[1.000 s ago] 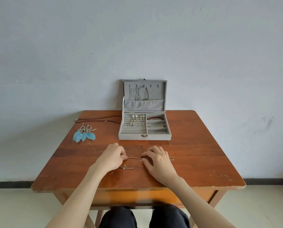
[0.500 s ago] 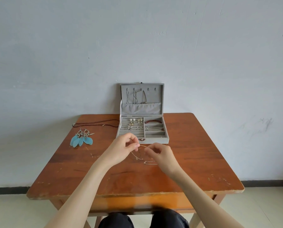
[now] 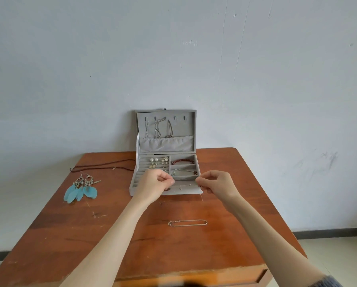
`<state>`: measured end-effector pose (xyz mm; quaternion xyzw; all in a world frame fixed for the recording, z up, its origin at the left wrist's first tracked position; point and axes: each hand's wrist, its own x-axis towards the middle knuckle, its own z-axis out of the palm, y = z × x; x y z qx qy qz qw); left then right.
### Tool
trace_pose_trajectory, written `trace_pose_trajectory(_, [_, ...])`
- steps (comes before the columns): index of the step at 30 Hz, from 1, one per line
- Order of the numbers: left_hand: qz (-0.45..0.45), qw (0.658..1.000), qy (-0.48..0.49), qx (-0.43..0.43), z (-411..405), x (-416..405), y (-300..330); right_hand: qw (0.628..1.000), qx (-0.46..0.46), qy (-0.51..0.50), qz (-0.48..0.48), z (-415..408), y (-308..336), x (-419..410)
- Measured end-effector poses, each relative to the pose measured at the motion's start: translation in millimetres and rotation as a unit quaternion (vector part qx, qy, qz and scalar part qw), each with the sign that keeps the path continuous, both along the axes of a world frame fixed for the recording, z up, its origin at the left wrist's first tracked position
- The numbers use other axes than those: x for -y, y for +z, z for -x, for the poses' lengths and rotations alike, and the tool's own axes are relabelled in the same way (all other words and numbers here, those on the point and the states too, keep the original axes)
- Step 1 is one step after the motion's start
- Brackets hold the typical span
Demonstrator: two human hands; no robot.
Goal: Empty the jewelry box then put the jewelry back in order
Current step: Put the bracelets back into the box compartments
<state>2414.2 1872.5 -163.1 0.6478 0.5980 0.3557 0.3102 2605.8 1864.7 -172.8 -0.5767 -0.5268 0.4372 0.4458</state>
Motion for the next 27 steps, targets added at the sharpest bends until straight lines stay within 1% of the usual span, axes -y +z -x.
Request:
trace_pose_trajectory(2, [-0.016, 0.999, 0.013, -0.029, -7.2, -14.8, -2.5, 0.999, 0.042, -0.016, -0.005, -2.9, -1.6, -14.0])
trace_pose_trajectory(7, [-0.039, 0.995, 0.011, -0.090, -17.8, -40.1, -12.7, 0.987, 0.155, -0.034, -0.012, -4.1, -12.0, -42.0])
trace_pose_trajectory(11, [-0.059, 0.989, 0.011, -0.132, -19.3, -45.3, -19.1, 0.977, 0.211, -0.018, -0.021, -3.0, -18.8, -50.0])
trace_pose_trajectory(14, [-0.068, 0.984, -0.007, -0.167, -19.1, -44.8, -20.4, 0.966, 0.259, 0.006, -0.023, -1.1, -17.4, -51.5])
trace_pose_trajectory(16, [-0.065, 0.979, -0.016, -0.193, -18.6, -44.9, -21.1, 0.948, 0.316, 0.025, -0.031, 0.8, -13.4, -52.3])
trace_pose_trajectory(20, [-0.048, 0.976, -0.016, -0.214, -19.3, -47.1, -23.1, 0.897, 0.434, 0.062, -0.050, 6.7, -8.0, -52.5])
trace_pose_trajectory(22, [-0.034, 0.974, -0.012, -0.224, -20.5, -48.3, -24.0, 0.882, 0.465, 0.065, -0.048, 9.4, -7.3, -52.5])
trace_pose_trajectory(27, [-0.018, 0.972, -0.003, -0.234, -22.5, -51.6, -26.4, 0.860, 0.504, 0.063, -0.043, 13.2, -8.0, -53.9])
